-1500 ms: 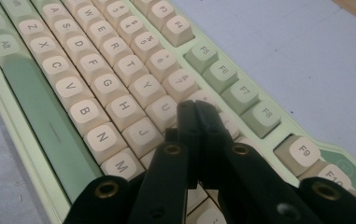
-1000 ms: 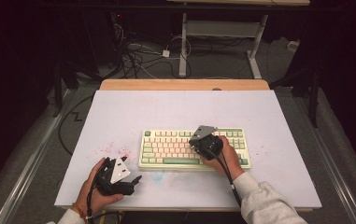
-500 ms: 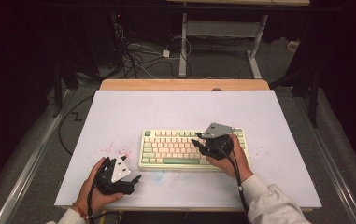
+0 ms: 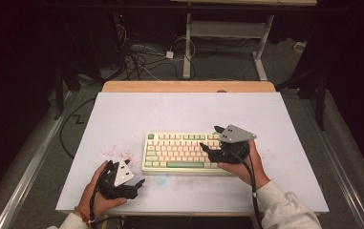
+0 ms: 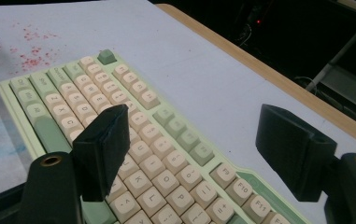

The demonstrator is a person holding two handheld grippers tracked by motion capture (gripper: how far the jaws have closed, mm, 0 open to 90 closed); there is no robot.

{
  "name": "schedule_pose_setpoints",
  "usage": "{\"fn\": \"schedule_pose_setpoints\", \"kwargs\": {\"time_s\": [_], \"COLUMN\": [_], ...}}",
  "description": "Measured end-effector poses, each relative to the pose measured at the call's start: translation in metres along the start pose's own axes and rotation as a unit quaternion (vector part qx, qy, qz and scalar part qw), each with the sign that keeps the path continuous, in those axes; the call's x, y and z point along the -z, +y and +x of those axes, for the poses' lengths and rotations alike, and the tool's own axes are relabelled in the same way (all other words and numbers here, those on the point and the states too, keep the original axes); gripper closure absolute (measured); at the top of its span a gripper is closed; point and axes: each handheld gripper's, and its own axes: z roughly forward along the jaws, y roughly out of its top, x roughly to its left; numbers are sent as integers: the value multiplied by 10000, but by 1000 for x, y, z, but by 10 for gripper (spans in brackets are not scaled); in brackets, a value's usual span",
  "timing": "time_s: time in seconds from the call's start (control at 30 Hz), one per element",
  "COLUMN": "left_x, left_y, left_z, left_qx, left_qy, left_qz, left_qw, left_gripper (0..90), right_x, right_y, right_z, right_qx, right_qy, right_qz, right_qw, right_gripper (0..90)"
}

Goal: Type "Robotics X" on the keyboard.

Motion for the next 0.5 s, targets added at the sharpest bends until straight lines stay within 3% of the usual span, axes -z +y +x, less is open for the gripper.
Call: {"fn": "schedule_pose_setpoints", "kwargs": {"time_s": [0.17,0.5], "left_x": [3,4], "left_y": [0,1], "left_z": [1,1], "left_qx": [46,56], "left_qy": [57,109], "left_qz": [-39,-76], "left_qw": [10000,9999], "left_gripper": [181,185], "right_x": [11,33], "right_y": [-1,-15], "right_z": [1,1], "right_qx": [111,118], "right_qy": [-178,-249], "right_qz": [-46,-159], "right_qw": [9998,9995], "right_gripper": [231,239]}}
